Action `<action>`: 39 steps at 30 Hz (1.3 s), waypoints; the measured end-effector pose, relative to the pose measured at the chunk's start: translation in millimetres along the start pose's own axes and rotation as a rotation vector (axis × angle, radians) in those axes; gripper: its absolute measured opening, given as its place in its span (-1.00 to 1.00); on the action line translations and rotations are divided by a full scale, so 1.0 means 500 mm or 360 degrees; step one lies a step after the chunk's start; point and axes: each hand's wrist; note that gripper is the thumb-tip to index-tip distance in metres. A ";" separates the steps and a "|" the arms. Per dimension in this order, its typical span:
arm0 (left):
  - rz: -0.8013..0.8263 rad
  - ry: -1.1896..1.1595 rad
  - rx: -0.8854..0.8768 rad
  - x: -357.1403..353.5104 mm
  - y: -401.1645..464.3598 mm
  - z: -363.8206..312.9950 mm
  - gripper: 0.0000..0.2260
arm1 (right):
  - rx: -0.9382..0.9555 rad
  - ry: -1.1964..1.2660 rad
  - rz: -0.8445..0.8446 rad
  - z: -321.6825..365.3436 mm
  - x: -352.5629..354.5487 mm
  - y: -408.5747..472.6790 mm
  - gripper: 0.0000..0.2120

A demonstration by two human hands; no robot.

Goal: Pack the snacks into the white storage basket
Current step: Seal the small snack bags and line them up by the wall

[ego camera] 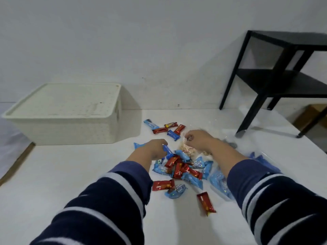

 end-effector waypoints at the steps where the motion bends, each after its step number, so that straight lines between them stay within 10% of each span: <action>1: 0.0009 -0.0031 -0.0035 -0.011 0.019 -0.009 -0.56 | -0.0036 0.0022 -0.0029 -0.017 0.005 0.008 -0.64; 22: -0.0214 -0.0903 -0.0137 -0.196 0.287 -0.088 0.15 | -0.0425 0.0606 -0.0267 -0.218 0.010 0.190 -0.85; 39: -0.0483 -0.0624 0.0015 -0.235 0.282 -0.098 0.03 | -0.0363 0.0993 -0.0166 -0.262 0.002 0.217 -0.89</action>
Point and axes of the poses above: each hand's wrist, its own y-axis towards the middle knuckle, its own x-axis out of the back of the hand, z = x × y, and after that the axes turned 5 degrees about -y, right-handed
